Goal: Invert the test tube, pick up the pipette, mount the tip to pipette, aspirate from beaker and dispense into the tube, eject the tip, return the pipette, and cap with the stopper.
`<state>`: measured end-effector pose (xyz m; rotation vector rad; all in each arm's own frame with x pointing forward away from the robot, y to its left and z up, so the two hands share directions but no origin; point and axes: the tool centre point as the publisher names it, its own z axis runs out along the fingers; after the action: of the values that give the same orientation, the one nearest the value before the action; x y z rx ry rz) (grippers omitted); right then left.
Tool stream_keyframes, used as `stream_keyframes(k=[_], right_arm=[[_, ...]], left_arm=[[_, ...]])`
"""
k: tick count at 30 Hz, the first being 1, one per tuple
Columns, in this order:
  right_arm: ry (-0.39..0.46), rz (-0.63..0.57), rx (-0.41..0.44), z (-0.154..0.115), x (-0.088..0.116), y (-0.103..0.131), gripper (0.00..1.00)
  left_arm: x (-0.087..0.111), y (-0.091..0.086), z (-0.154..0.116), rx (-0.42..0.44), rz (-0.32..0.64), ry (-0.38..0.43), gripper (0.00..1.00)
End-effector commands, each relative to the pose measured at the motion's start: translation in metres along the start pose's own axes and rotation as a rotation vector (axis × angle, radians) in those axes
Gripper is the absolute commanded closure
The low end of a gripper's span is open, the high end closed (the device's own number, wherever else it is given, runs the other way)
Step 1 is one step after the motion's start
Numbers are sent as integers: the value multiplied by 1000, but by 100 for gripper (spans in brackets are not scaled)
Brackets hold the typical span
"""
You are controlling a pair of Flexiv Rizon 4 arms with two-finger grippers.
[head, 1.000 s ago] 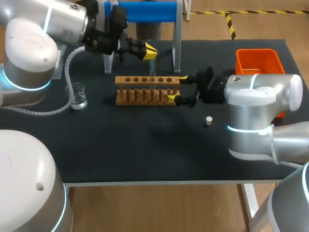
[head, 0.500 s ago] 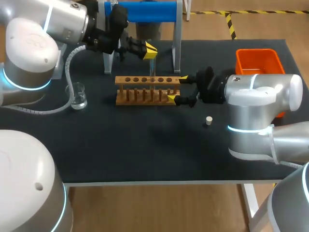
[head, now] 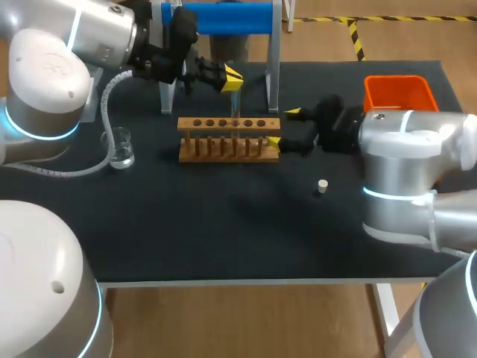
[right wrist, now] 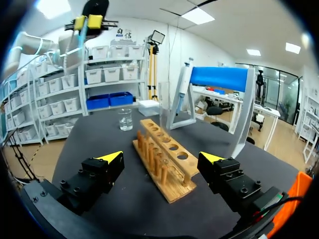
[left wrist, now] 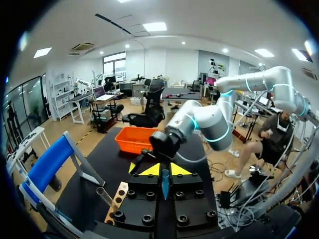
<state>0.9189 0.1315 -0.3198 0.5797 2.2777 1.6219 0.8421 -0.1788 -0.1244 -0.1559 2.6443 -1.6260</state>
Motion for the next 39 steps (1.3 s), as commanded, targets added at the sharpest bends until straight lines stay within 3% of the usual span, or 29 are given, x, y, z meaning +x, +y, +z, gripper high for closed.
stream_keyframes(k=[1,9,17,32,39], right_arm=[[57,-6,-69,-54,4,-3,0],[183,-24,-182,-103,20,9,0],[303,-57,-272,-130,39,24,0],[468,-89,-325,-124,72,50,0],[498,-99,-333,-115,87,60,0]], left_arm=[[-1,0,-1,-3,-1,3,100],[-1,0,-1,-3,-1,3,100],[-1,0,-1,-3,-1,3,100],[-1,0,-1,-3,-1,3,100],[17,-9,10,-34,12,-3,100]])
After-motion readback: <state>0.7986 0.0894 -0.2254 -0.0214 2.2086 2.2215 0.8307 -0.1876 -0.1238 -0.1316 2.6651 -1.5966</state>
